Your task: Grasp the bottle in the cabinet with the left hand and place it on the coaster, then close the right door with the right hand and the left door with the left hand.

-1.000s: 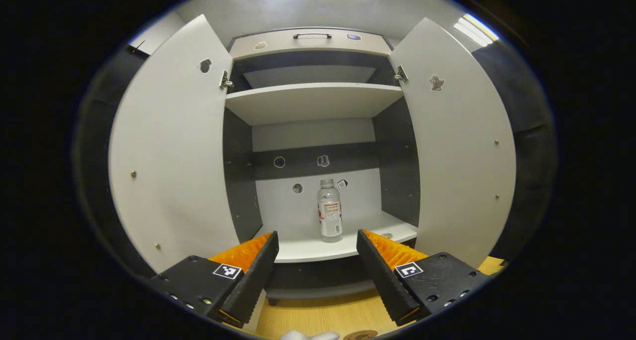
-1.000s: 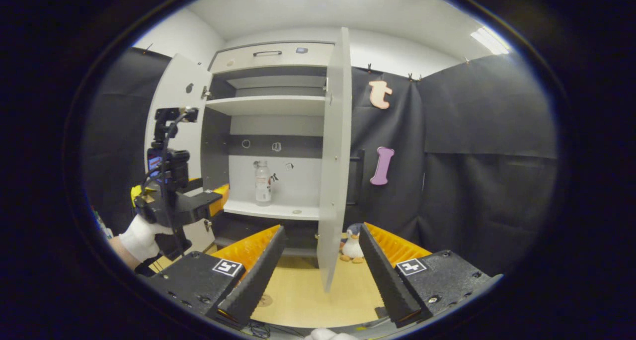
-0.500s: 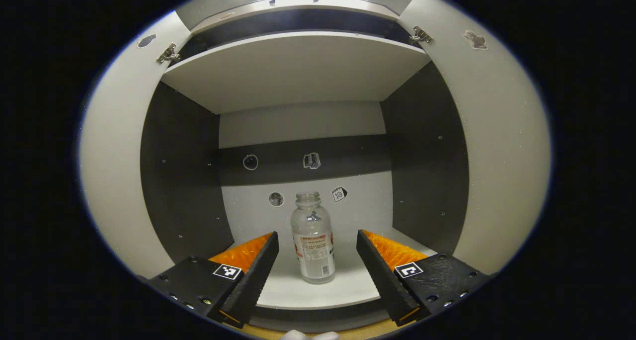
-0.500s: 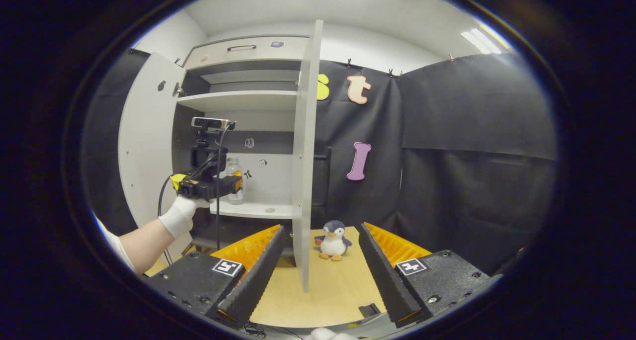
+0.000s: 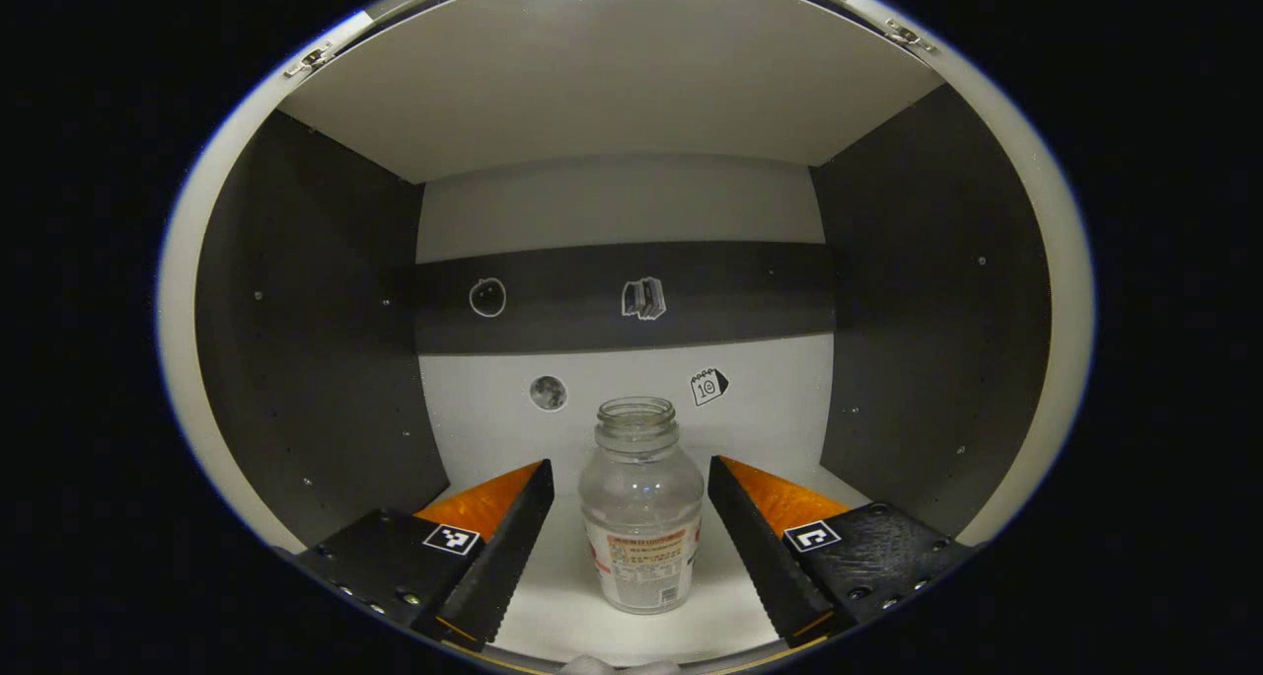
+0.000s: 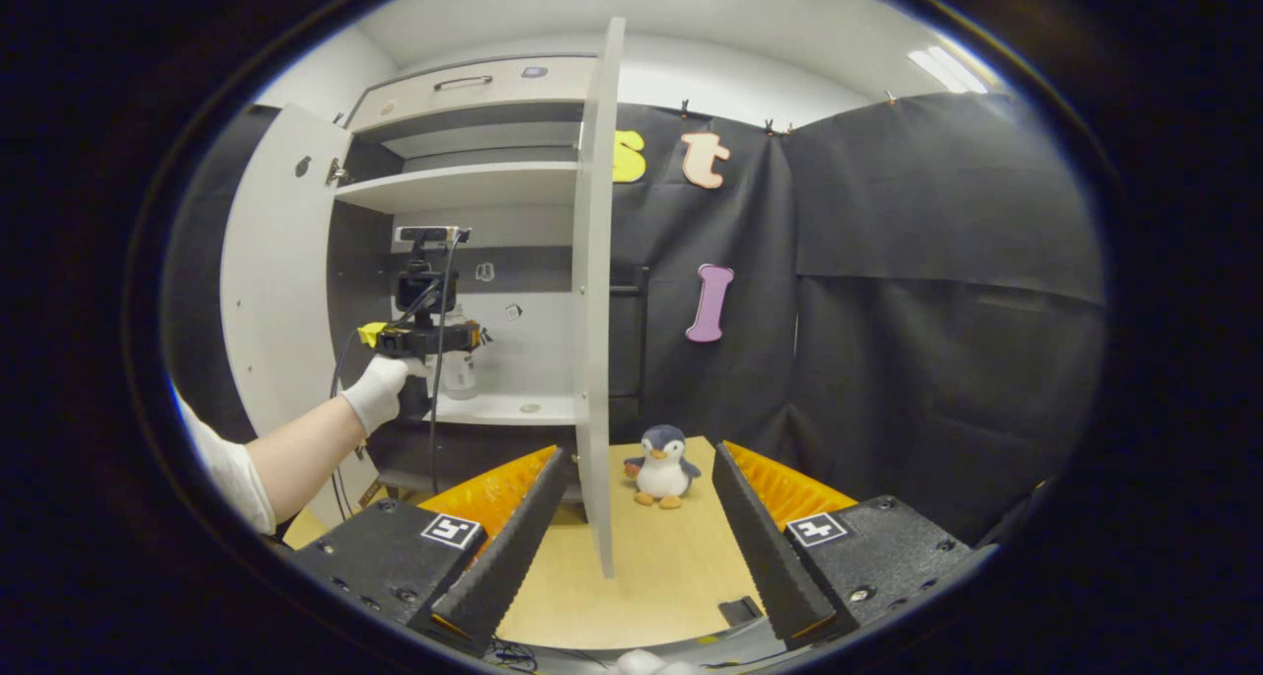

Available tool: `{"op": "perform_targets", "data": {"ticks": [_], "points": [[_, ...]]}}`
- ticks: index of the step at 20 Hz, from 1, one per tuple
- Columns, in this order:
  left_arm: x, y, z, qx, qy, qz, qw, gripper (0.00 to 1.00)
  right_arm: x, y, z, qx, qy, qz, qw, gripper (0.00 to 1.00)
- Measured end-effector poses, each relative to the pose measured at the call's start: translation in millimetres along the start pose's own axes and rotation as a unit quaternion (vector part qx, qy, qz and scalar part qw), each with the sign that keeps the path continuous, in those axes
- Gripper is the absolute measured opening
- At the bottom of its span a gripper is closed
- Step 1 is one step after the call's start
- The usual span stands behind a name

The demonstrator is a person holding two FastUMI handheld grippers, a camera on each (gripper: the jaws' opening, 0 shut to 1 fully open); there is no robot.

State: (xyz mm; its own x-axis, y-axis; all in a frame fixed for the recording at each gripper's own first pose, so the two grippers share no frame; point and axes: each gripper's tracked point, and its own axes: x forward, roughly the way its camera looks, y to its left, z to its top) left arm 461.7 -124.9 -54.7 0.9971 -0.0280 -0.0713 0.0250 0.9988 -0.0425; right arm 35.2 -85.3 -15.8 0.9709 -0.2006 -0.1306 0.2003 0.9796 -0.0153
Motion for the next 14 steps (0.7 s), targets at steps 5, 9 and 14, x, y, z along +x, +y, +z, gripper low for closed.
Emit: {"op": "perform_targets", "data": {"ticks": [5, 9, 14], "points": [[9.9, -3.5, -12.1, 0.004, 0.02, -0.002, 1.0, 0.96, 1.8, -1.2, -3.5, 0.003, 0.006, 0.002, 1.0, 0.98], [14.7, -2.6, -15.2, -0.006, 0.024, -0.002, 1.0, 0.78, -2.7, -4.6, -3.5, 0.002, 0.002, -0.001, 1.0, 0.98], [-6.3, 4.9, 2.0, -0.015, 0.013, -0.01, 1.0, 0.75, -7.9, -4.8, -1.2, 0.003, -0.003, 0.003, 1.0, 0.98]]}}
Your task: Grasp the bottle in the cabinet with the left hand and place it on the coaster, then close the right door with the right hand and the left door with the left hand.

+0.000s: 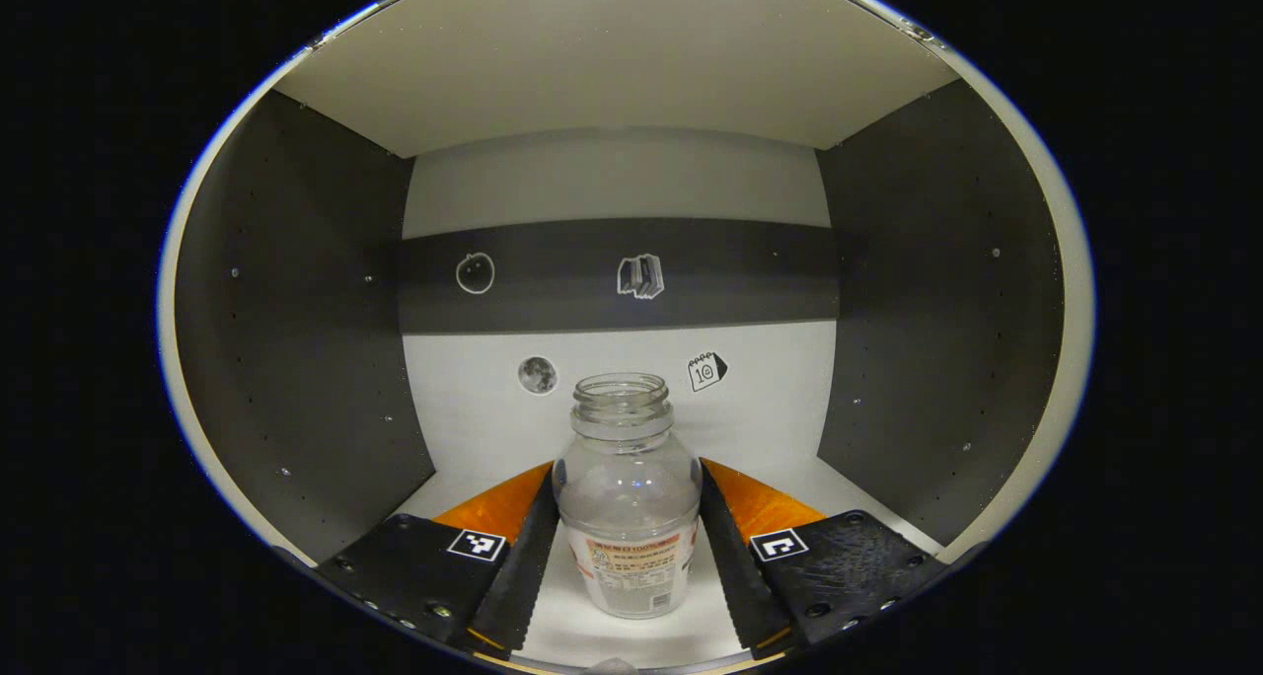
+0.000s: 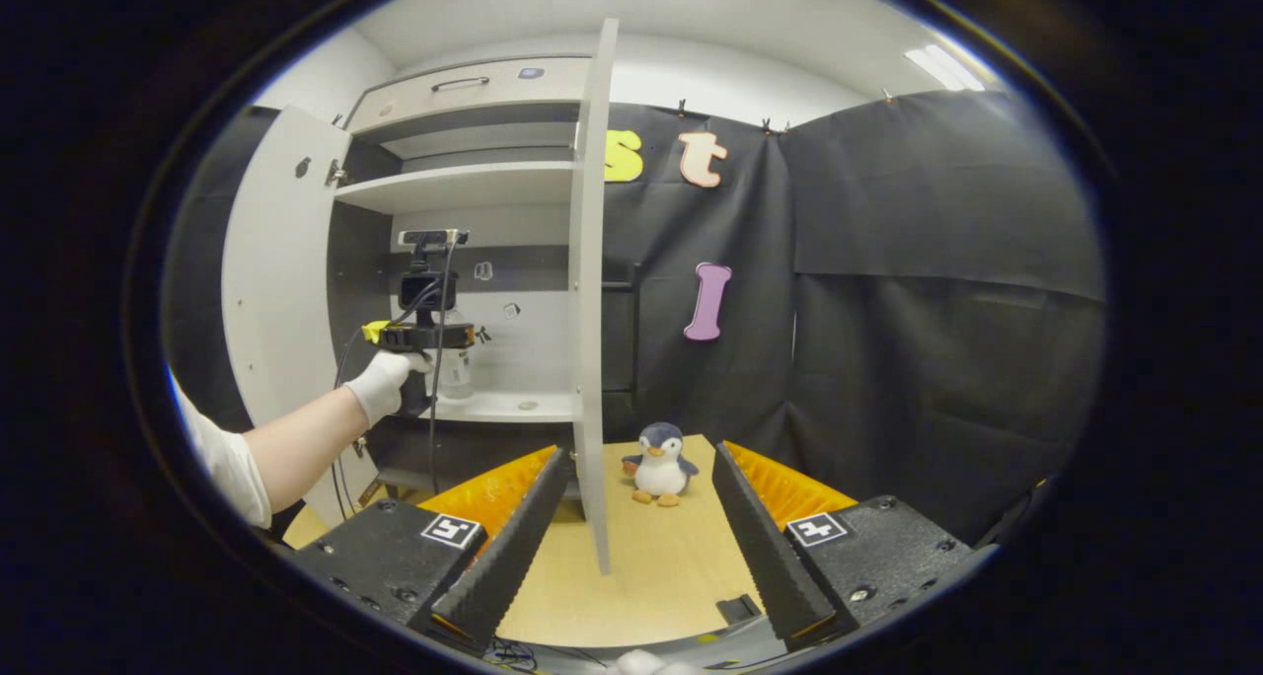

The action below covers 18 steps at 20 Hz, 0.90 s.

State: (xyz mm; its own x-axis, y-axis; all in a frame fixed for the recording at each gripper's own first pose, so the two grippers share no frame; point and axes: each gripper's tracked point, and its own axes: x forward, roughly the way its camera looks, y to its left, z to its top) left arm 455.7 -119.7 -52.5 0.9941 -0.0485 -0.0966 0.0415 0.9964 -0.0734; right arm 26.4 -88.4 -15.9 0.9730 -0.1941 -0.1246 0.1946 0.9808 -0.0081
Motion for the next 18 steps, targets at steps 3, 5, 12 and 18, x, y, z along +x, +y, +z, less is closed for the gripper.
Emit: {"op": "perform_targets", "data": {"ticks": [3, 5, 12, 18], "points": [[-31.0, 3.8, 19.9, -0.012, -0.021, -0.013, 1.0, 0.75, -1.5, 2.9, -0.7, -0.003, -0.005, 0.007, 1.0, 0.98], [-57.5, 5.5, 31.5, -0.015, -0.042, -0.028, 0.999, 0.78, -2.5, 3.7, -3.5, -0.009, -0.007, 0.01, 1.0, 0.98], [-175.6, 13.2, 15.2, -0.013, -0.073, -0.057, 0.996, 0.74, -3.3, 13.0, -21.3, -0.003, 0.002, 0.037, 0.999, 0.98], [-261.0, -11.6, -82.1, 0.007, -0.038, -0.105, 0.994, 0.75, -5.3, 8.1, -43.6, 0.012, 0.012, 0.039, 0.999, 0.98]]}}
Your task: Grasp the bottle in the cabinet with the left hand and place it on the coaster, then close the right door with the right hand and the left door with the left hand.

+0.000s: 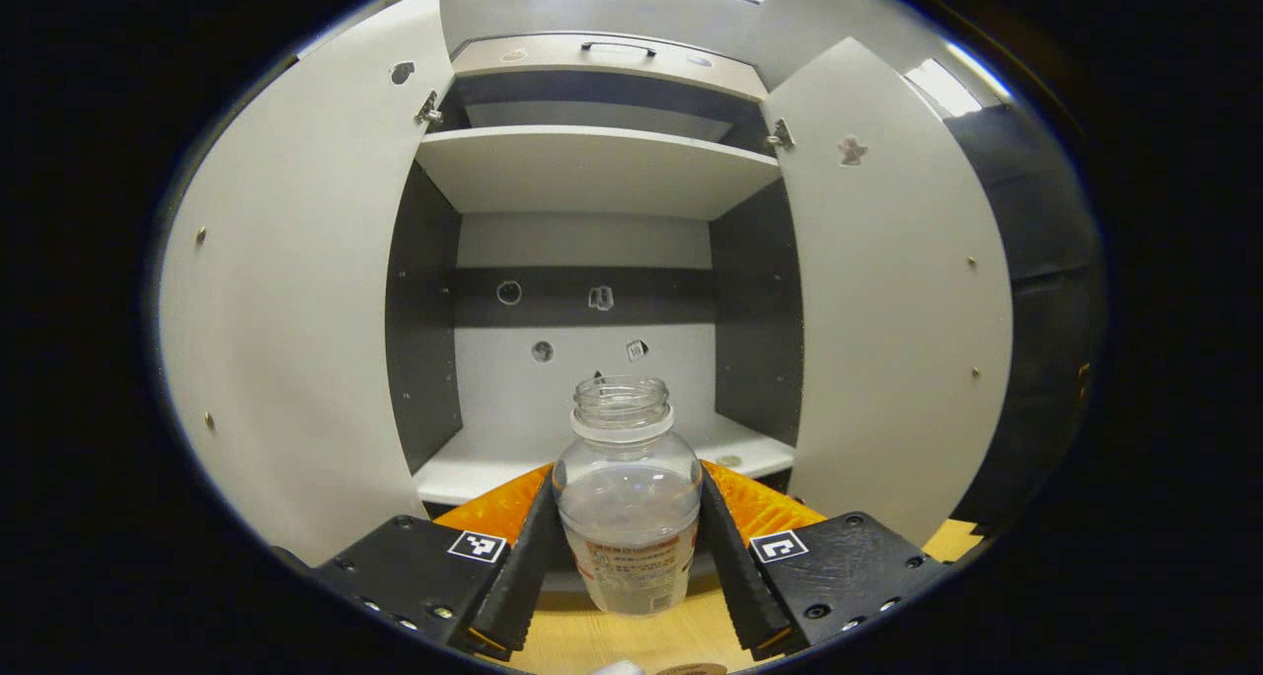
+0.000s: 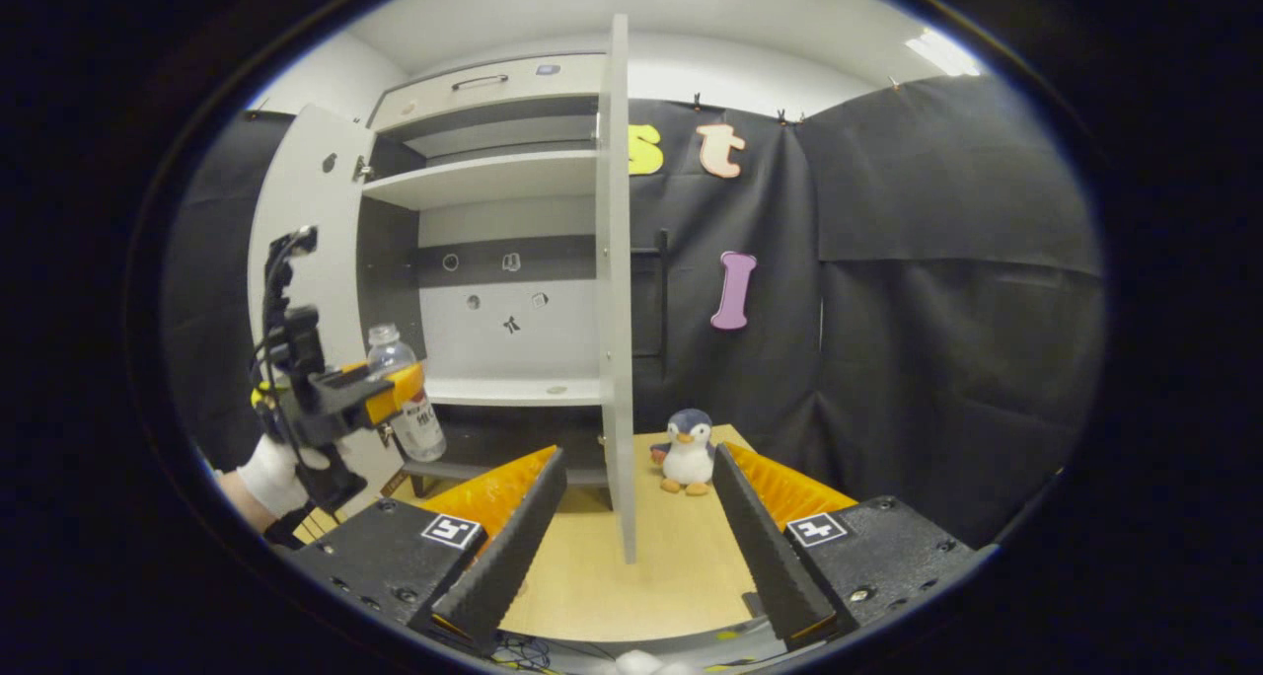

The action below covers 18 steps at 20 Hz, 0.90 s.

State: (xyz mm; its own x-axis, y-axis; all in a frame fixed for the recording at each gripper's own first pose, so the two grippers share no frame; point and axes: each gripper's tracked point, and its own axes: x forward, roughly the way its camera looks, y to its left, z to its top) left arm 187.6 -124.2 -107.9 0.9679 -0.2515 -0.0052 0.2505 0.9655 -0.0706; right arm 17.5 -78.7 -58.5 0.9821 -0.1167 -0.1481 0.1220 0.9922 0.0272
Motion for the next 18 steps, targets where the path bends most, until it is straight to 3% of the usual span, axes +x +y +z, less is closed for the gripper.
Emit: {"op": "perform_targets", "data": {"ticks": [7, 13, 18], "points": [[-60.7, -58.6, -129.4, 0.004, 0.067, -0.052, 0.996, 0.75, -8.7, -20.3, -29.4, 0.008, 0.029, -0.019, 0.999, 0.98], [-73.6, -83.2, -190.8, 0.0, 0.078, -0.046, 0.996, 0.75, -15.8, -23.4, -47.8, 0.005, 0.064, -0.018, 0.998, 0.98], [-59.9, -82.6, -223.9, -0.017, 0.081, -0.039, 0.996, 0.75, -14.1, -2.9, -54.6, -0.001, 0.088, 0.009, 0.996, 0.98]]}}
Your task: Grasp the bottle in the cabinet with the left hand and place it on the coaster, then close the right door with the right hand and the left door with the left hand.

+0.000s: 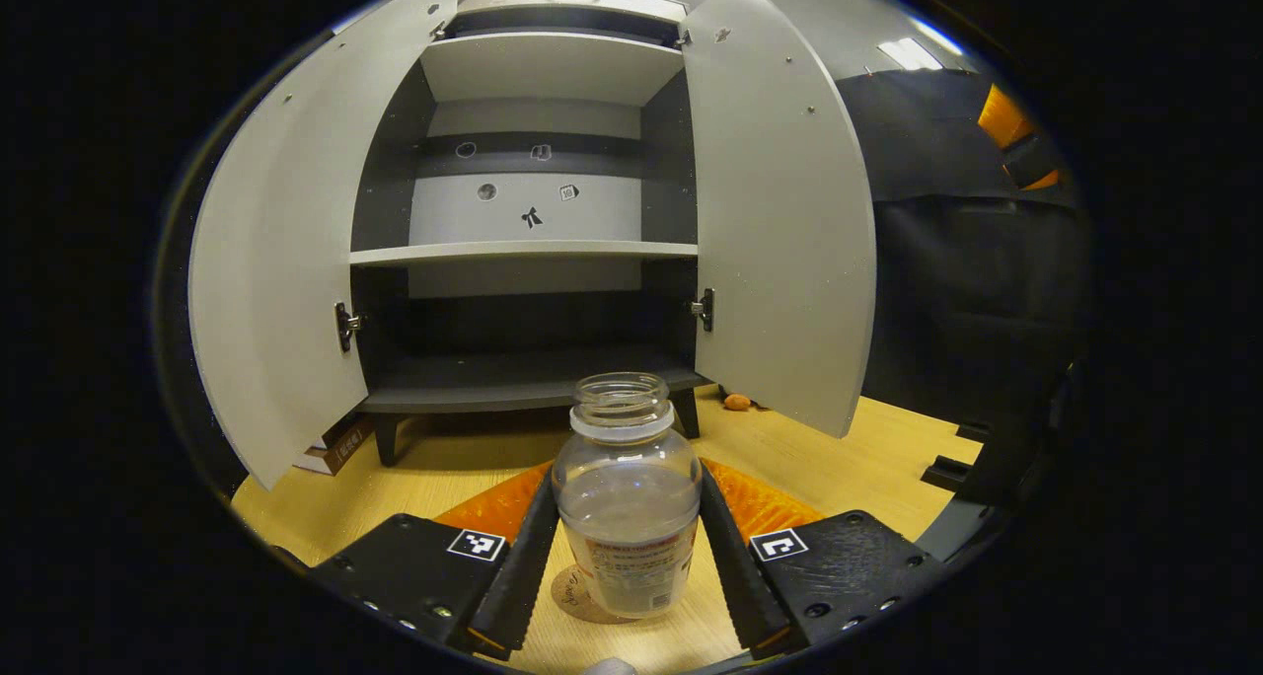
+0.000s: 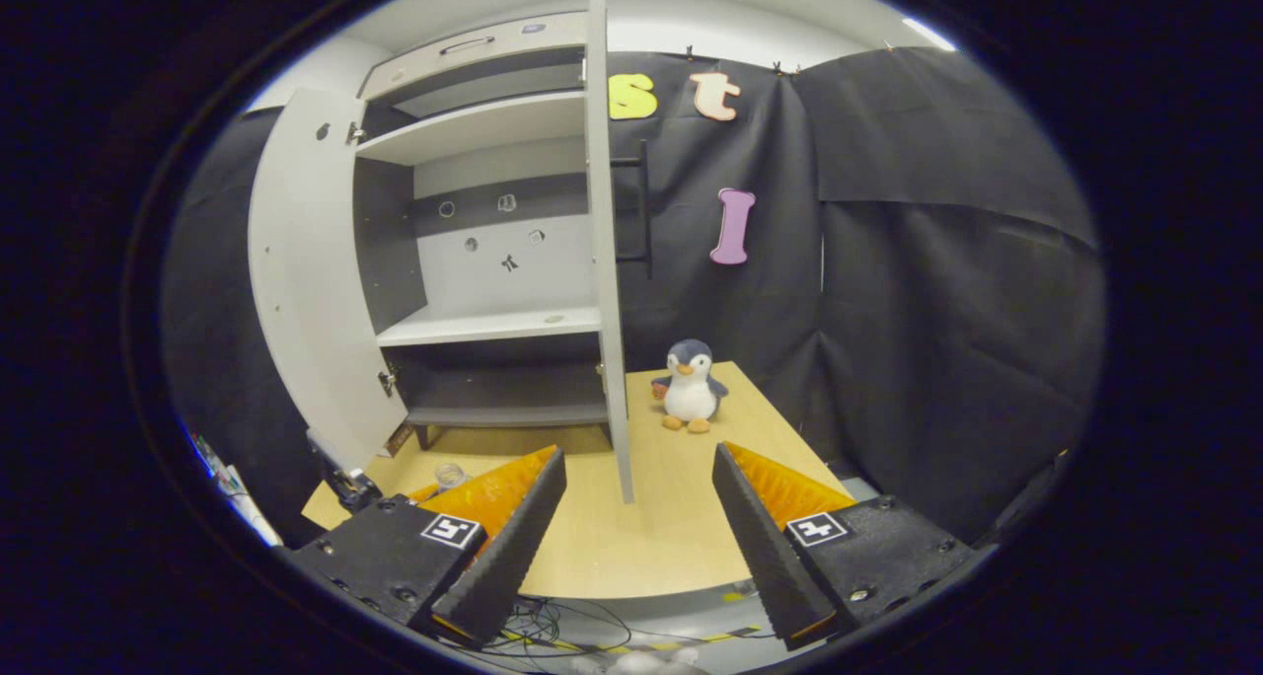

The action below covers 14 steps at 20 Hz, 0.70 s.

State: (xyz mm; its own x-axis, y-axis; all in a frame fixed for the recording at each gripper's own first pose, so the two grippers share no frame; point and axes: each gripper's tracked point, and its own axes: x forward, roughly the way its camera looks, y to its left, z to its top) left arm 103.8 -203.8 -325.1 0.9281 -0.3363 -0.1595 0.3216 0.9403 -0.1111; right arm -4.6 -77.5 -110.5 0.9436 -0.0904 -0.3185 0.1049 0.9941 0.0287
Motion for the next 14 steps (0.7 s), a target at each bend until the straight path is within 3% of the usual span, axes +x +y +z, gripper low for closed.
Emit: {"op": "perform_targets", "data": {"ticks": [5, 6, 7, 12, 13, 14], "points": [[10.0, 15.1, -14.8, -0.012, -0.001, 0.006, 1.0, 0.75, 14.6, 15.7, -1.3, -0.008, 0.007, 0.013, 1.0, 0.97], [11.2, 17.8, -17.7, -0.008, 0.001, 0.008, 1.0, 0.79, 17.7, 17.7, -3.3, -0.012, 0.013, 0.015, 1.0, 0.98], [12.8, 18.8, -21.2, -0.002, 0.005, 0.008, 1.0, 0.75, 19.5, 18.8, -5.8, -0.014, 0.017, 0.015, 1.0, 0.98], [14.1, 15.2, -20.2, 0.016, 0.002, 0.001, 1.0, 0.77, 26.0, 18.6, -9.6, -0.013, 0.029, 0.012, 0.999, 0.98], [15.5, 13.1, -21.5, 0.015, 0.01, -0.002, 1.0, 0.82, 26.7, 18.8, -9.8, -0.012, 0.03, 0.012, 0.999, 0.98], [13.9, 10.3, -16.9, 0.011, 0.005, -0.006, 1.0, 0.79, 27.9, 20.1, -9.0, -0.009, 0.031, 0.013, 0.999, 0.98]]}}
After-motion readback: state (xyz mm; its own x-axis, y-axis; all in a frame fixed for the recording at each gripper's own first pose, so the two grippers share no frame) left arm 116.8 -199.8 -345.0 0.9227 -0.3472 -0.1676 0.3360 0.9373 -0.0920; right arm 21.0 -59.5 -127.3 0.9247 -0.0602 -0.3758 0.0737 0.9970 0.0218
